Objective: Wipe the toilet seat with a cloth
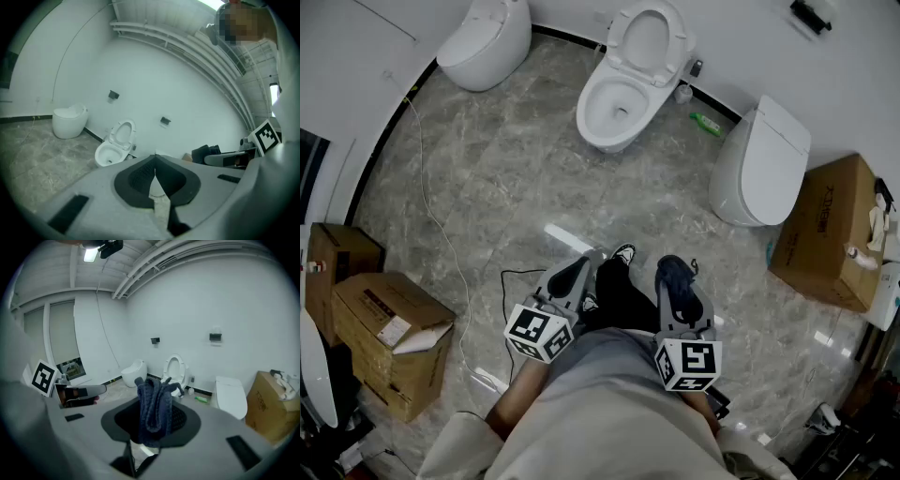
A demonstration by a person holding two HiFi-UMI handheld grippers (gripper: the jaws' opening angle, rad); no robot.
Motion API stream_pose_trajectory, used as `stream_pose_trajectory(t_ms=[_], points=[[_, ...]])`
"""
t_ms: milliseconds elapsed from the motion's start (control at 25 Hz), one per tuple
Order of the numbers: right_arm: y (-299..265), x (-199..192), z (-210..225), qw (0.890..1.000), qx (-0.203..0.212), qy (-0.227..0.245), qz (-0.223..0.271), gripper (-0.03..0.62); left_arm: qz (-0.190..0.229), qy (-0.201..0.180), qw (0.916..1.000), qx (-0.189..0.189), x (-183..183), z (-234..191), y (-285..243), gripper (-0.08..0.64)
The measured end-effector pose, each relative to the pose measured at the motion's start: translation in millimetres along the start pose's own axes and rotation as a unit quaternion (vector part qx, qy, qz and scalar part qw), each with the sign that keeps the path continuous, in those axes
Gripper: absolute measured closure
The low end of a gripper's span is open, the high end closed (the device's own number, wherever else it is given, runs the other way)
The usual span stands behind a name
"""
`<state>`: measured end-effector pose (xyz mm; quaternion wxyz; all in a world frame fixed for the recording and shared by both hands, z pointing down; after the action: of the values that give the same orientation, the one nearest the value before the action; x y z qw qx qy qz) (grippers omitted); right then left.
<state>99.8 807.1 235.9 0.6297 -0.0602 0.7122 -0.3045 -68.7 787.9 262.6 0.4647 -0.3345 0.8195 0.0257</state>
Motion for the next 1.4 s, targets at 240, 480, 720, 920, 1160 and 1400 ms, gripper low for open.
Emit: stream_pose_trajectory(t_ms=[240, 480, 720, 920, 1160, 1400], points=[[50, -13, -30, 1.0, 0.007, 0.004, 0.01, 0.495, 0.005, 0.005, 0.9999, -0.009, -13, 25, 42, 0.551], [77, -14, -50, 0.999, 0.026, 0.011, 0.039, 0.495, 0.016, -0.021, 0.9996, -0.01, -13, 46, 58, 0.551], [81, -4, -63, 0.996, 0.045, -0.004, 0.077, 0.488, 0.015, -0.035, 0.999, -0.025, -11, 58, 63, 0.551], [57, 10, -54, 0.996, 0.044, -0.02, 0.08, 0.488, 0.007, -0.037, 0.999, -0.024, 3, 51, 50, 0.551], [16, 31, -39, 0.996, 0.046, -0.013, 0.076, 0.488, 0.011, -0.043, 0.9989, -0.016, 27, 37, 19, 0.551], [-38, 65, -16, 0.996, 0.045, -0.013, 0.073, 0.488, 0.003, -0.046, 0.9989, -0.013, 57, 18, -25, 0.551]])
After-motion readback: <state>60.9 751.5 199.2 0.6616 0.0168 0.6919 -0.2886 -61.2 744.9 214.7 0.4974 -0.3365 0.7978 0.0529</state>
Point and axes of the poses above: the fingertips, and each gripper's own axes: y backward along the fingers, z to its right, x out of its top, the point moved 1 cm from there along y, backward along the fingers, and after that the axes turned 8 degrees about y, right-handed, at the moved point
